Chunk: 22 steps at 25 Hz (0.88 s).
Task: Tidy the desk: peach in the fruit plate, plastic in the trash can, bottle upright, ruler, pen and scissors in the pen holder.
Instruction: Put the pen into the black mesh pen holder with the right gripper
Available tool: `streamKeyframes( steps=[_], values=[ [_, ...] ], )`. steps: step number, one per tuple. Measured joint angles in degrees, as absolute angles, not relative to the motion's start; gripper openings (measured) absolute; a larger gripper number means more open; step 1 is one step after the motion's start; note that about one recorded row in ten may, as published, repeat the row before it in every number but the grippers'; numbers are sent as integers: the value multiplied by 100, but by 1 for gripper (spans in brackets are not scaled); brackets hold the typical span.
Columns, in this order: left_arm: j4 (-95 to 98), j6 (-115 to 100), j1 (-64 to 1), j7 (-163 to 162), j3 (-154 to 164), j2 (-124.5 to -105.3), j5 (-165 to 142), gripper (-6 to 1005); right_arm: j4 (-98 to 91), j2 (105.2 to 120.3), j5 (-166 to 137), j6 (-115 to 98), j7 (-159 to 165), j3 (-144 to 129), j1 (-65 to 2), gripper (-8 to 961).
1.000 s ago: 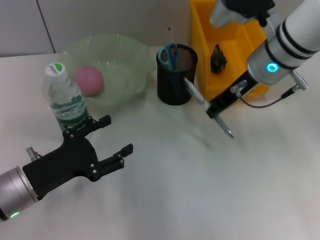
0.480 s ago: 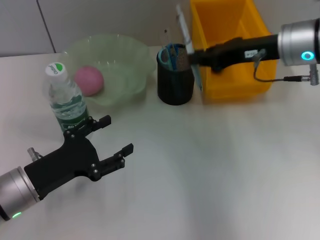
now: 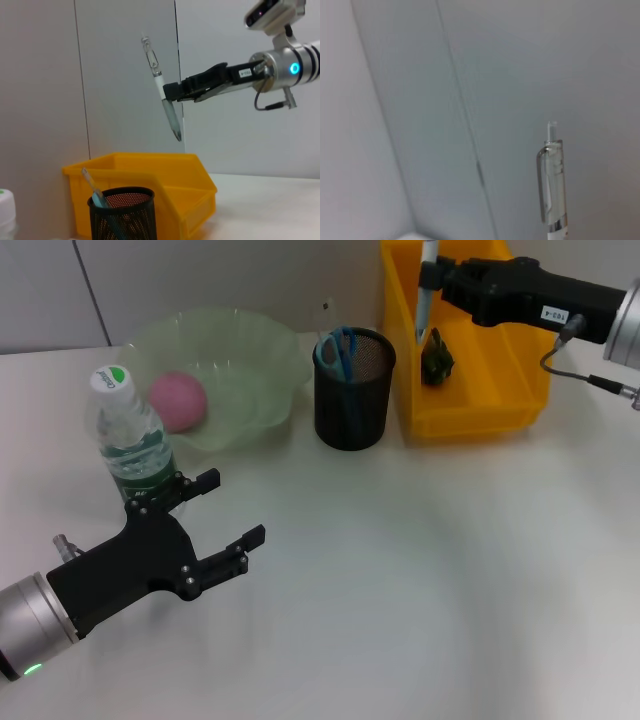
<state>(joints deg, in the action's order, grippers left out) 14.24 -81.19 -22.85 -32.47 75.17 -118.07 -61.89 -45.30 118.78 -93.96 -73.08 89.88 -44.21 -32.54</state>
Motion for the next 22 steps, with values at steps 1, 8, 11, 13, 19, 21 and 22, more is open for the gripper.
streamKeyframes(
  steps=[1,8,11,13,19,21,22],
  values=[
    [1424,-8103,-2289,-3245,7516,-11810,-6188,814,-4337,11870,-9304,-7233,8785,-4383,-3290,118],
    [1424,-7972,-2316,-3238,7515,-11832,-6183,815,-3272,11911,-8944,-6489,7914,-4370,-3696,117],
    [1423,-7944,-2320,-3237,7515,-11838,-6184,814,-2872,11927,-8734,-6172,7683,-4405,-3925,117],
    [1423,-7944,-2320,-3237,7515,-11838,-6184,814,-2654,11940,-8693,-5967,7477,-4406,-4067,117],
    [1423,-7936,-2297,-3234,7515,-11839,-6184,814,-2151,11955,-8669,-5587,6999,-4408,-4347,117],
    [1424,-7936,-2289,-3234,7514,-11839,-6180,814,-2039,11963,-8664,-5480,6895,-4407,-4402,117],
    [1423,-7936,-2284,-3234,7515,-11839,-6178,814,-1989,11965,-8662,-5436,6857,-4407,-4424,118]
  ],
)
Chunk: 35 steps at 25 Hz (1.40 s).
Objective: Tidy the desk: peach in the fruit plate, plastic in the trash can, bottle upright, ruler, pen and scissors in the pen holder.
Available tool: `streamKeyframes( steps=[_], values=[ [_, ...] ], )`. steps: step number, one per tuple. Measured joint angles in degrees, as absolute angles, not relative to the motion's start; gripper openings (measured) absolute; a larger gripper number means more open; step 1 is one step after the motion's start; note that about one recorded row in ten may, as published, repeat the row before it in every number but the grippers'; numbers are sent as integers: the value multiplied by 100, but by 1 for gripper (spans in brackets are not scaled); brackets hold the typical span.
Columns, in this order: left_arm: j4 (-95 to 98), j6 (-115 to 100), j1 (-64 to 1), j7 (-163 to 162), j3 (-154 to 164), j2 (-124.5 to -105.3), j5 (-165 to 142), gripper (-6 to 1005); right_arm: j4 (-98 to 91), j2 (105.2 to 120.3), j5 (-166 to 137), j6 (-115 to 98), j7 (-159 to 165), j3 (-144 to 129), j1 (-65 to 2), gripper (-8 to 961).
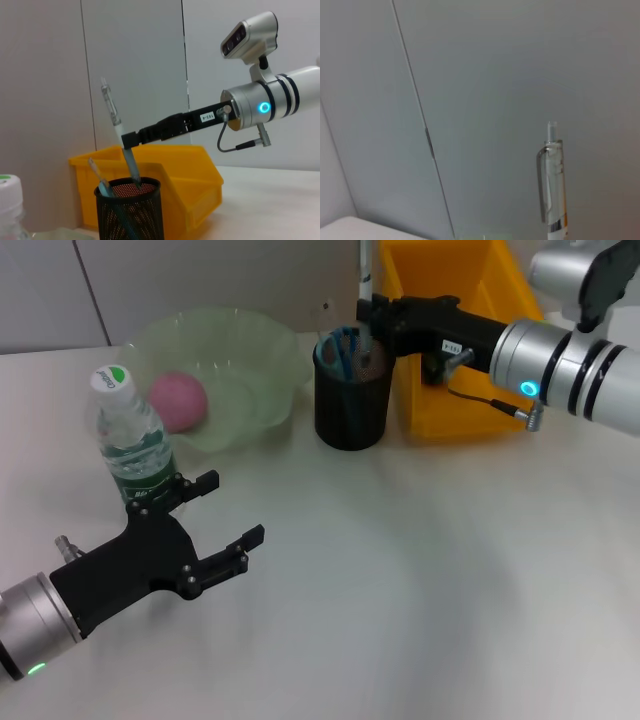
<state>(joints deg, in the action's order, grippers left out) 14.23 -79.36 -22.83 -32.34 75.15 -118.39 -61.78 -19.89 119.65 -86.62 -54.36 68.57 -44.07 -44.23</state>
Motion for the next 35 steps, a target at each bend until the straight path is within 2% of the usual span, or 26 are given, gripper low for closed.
streamKeyframes(
  steps=[23,33,35],
  values=[
    [1424,-7974,-2232,-3234,7515,-11819,-6184,814,-1802,11953,-8662,-5071,6840,-4797,-4475,138],
    [1488,-7990,-2197,-3235,7515,-11820,-6178,814,-1995,11945,-8662,-5021,7343,-5019,-4451,345],
    [1488,-7999,-2197,-3235,7515,-11816,-6178,814,-2041,11944,-8661,-5083,7444,-5021,-4441,510]
  ],
)
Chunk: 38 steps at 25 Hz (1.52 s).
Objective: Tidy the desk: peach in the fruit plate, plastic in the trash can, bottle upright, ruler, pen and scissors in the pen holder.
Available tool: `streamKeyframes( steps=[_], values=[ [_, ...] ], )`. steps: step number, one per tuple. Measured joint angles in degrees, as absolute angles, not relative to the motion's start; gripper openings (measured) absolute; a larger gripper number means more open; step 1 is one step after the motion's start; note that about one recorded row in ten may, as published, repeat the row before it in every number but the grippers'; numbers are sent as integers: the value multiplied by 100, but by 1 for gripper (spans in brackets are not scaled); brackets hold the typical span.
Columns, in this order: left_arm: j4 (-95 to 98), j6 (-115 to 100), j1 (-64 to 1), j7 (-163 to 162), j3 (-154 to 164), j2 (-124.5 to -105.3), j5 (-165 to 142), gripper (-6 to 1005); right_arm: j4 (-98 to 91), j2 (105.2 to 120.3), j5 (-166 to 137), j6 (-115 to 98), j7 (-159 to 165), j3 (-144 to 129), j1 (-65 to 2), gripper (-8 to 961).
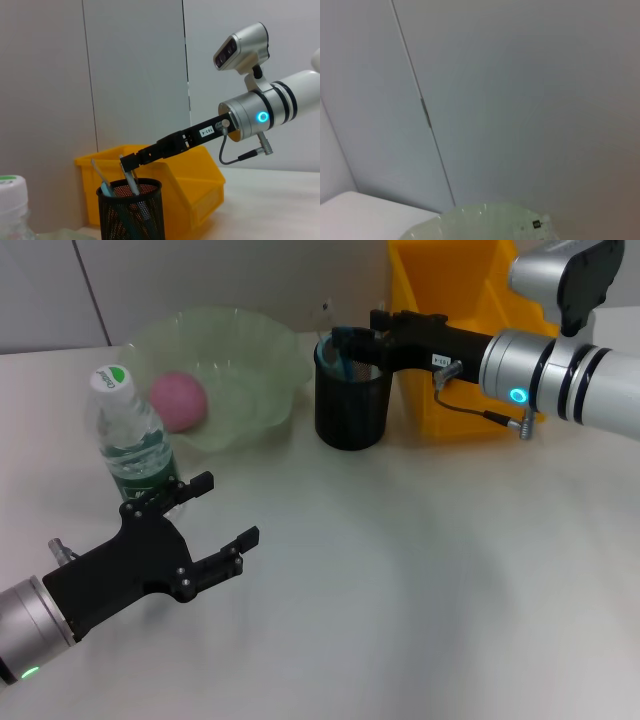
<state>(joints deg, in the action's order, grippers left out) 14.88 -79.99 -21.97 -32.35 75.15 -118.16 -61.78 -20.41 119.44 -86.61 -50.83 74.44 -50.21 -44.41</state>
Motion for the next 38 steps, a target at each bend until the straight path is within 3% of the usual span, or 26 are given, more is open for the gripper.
streamKeyframes(
  steps=[1,7,18,22,29,38],
  values=[
    [1488,-8002,-2197,-3235,7515,-11816,-6178,814,-2081,11942,-8662,-5139,7465,-5020,-4418,593],
    [1486,-8023,-2197,-3239,7515,-11813,-6179,815,-2796,11945,-8239,-6086,7567,-5009,-3991,743],
    [1539,-8041,-2240,-3482,7603,-11810,-6213,815,-3282,11896,-7897,-7706,8111,-4885,-2875,742],
    [1578,-8044,-2357,-3985,7835,-11785,-6310,815,-3082,11775,-8499,-8483,7989,-4804,-2379,742],
    [1777,-8050,-2549,-5100,7863,-11745,-6979,815,-3017,11539,-10069,-9313,7576,-4760,-2223,742],
    [2324,-8217,-2651,-6581,7825,-11712,-8071,815,-3026,11426,-11095,-9478,7267,-4754,-2428,741]
  ],
)
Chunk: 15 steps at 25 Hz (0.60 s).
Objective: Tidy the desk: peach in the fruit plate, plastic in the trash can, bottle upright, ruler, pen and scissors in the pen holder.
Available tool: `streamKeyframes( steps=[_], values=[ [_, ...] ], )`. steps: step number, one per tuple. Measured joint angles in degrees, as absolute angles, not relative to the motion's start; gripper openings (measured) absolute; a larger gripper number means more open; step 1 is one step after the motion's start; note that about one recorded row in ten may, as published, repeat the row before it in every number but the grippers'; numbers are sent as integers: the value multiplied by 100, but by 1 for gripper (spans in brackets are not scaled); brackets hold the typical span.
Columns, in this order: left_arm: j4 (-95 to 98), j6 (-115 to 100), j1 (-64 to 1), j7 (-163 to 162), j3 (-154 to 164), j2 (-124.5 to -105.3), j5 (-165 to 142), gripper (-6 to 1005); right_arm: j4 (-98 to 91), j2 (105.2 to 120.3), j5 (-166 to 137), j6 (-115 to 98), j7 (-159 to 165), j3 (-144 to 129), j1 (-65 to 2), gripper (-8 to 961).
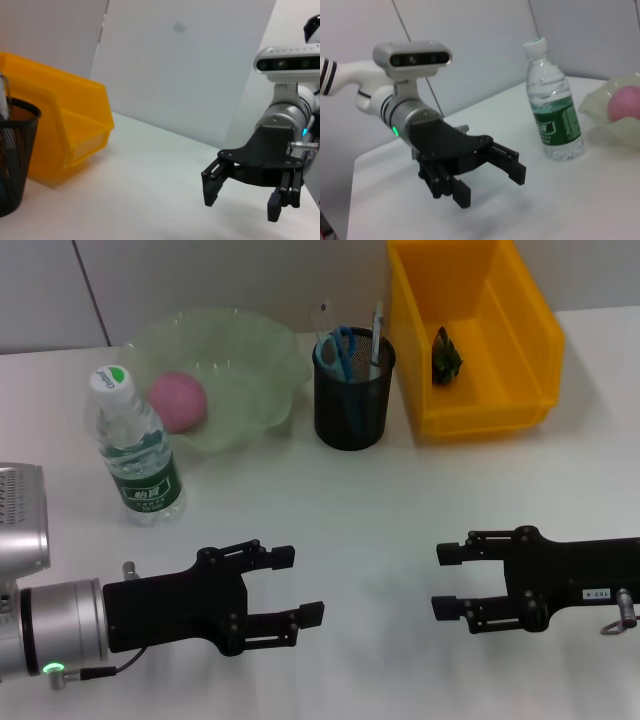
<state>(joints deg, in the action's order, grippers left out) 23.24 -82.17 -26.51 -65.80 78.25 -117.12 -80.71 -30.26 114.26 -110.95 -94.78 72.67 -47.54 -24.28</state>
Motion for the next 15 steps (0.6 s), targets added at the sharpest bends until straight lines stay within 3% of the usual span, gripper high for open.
streamKeyframes(
  steps=[10,11,15],
  values=[
    [2489,-8379,-2652,-6688,7840,-11584,-8161,815,-3015,11417,-11229,-9517,7210,-4716,-2424,741],
    [2553,-8509,-2665,-6689,7864,-11467,-8176,815,-3008,11416,-11229,-9530,7220,-4716,-2427,741],
    [2625,-8661,-2667,-6733,7779,-11401,-8409,815,-2995,11428,-11231,-9630,7246,-4716,-2421,740]
  ],
)
